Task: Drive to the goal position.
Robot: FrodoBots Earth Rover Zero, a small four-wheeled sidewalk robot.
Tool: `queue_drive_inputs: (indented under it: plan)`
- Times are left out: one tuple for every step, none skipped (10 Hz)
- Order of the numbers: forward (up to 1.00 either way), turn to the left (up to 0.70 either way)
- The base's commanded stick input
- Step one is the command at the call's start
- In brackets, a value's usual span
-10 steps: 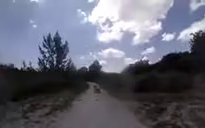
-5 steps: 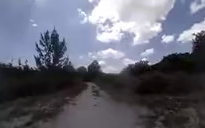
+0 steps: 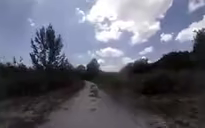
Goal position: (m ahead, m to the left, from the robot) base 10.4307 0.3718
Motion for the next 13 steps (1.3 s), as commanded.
queue_drive_inputs:
  plan:
    - [0.85, 0.0]
    - [0.85, 0.13]
    - [0.85, 0.34]
    - [0.85, 0.34]
    - [0.85, 0.0]
    - [0.85, 0.0]
    - [0.85, 0.0]
    - [0.85, 0.0]
    - [0.85, 0.0]
    - [0.85, 0.0]
    - [0.85, 0.0]
    - [0.85, 0.0]
    - [0.85, 0.0]
